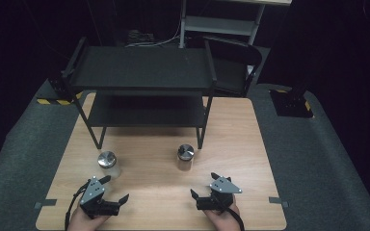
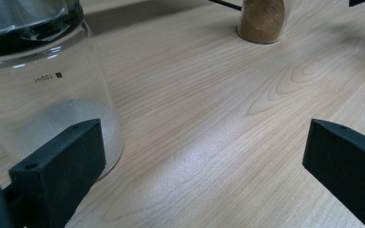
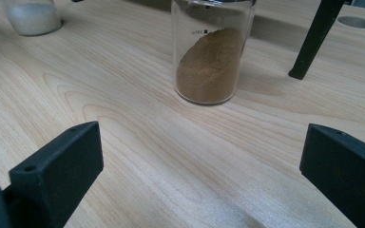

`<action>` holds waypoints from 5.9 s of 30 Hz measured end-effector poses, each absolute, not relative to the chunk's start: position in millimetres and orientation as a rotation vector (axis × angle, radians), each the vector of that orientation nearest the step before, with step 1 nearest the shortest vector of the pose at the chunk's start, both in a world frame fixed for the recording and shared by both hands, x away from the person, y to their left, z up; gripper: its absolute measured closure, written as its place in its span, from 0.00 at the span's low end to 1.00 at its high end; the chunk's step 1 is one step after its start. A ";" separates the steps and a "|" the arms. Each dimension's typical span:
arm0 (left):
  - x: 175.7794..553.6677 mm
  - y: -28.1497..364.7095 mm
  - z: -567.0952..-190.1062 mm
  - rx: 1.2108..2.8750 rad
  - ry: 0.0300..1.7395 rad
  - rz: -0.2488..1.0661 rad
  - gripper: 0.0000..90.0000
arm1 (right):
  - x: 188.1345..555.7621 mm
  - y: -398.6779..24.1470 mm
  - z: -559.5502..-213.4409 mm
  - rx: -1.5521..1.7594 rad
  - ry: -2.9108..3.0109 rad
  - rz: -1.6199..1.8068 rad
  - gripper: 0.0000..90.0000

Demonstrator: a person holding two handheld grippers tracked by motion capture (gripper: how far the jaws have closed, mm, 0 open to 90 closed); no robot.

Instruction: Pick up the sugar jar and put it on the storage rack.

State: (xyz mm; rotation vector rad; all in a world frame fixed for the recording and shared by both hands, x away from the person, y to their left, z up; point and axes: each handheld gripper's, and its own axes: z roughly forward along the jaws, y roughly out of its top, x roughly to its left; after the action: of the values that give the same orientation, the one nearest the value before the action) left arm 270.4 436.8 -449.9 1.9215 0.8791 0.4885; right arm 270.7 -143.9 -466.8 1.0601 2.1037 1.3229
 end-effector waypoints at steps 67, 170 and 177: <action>312.2 475.0 -438.3 1.755 0.880 0.596 0.30 | 271.5 -152.5 -470.8 1.057 2.094 1.384 0.00; 286.9 457.5 -326.6 1.617 0.734 0.719 0.39 | 276.3 -153.9 -464.8 1.077 2.145 1.342 0.00; 289.8 458.2 -312.8 1.594 0.737 0.710 0.39 | 276.2 -154.1 -464.9 1.074 2.145 1.344 0.00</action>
State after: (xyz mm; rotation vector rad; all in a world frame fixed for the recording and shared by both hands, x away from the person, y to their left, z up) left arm 289.8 458.2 -312.8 1.5943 0.7368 0.7104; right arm 276.2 -154.1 -464.9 1.0744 2.1450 1.3437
